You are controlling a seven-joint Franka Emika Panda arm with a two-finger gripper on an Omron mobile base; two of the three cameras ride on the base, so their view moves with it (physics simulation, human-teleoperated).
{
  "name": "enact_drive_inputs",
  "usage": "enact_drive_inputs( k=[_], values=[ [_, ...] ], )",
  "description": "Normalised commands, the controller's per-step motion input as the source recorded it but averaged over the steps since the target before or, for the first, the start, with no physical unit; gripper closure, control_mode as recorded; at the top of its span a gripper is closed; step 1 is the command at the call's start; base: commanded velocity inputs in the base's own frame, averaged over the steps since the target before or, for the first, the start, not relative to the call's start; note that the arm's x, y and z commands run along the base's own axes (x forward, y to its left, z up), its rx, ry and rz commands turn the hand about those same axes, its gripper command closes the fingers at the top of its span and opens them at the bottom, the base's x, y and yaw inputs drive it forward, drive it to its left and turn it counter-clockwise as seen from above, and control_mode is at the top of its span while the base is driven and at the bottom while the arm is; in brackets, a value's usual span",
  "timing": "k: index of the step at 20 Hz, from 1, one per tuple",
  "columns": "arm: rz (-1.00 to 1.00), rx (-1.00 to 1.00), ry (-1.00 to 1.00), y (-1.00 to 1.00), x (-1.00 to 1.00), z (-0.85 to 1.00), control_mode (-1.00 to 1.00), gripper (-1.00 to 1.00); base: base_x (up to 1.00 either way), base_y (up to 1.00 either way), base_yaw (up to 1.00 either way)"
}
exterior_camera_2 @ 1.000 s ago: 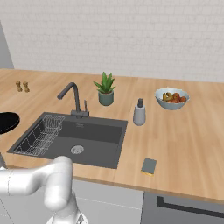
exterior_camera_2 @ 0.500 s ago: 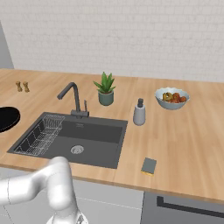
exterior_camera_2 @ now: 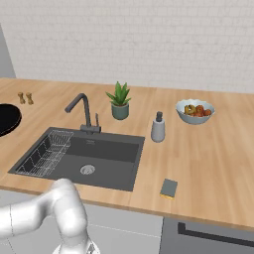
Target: Pick the pan and sponge and place them into the sink. Then turn on the water.
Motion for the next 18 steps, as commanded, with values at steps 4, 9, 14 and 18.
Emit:
enact_drive_inputs(
  k=[4, 9, 14, 18],
  values=[
    [0.13, -0.01, -0.03, -1.00, -0.38, 0.45, -1.00, 1.00, 0.00, 0.00, 0.00],
    [0.06, -0.02, -0.14, -1.00, -0.29, 0.07, -1.00, 1.00, 0.00, 0.00, 0.00],
    [0.12, -0.02, -0.03, -0.98, -0.44, 0.30, -1.00, 1.00, 0.00, 0.00, 0.00],
    [0.21, 0.00, 0.00, -0.83, -0.58, 0.59, -1.00, 1.00, 0.00, 0.00, 0.00]
  ],
)
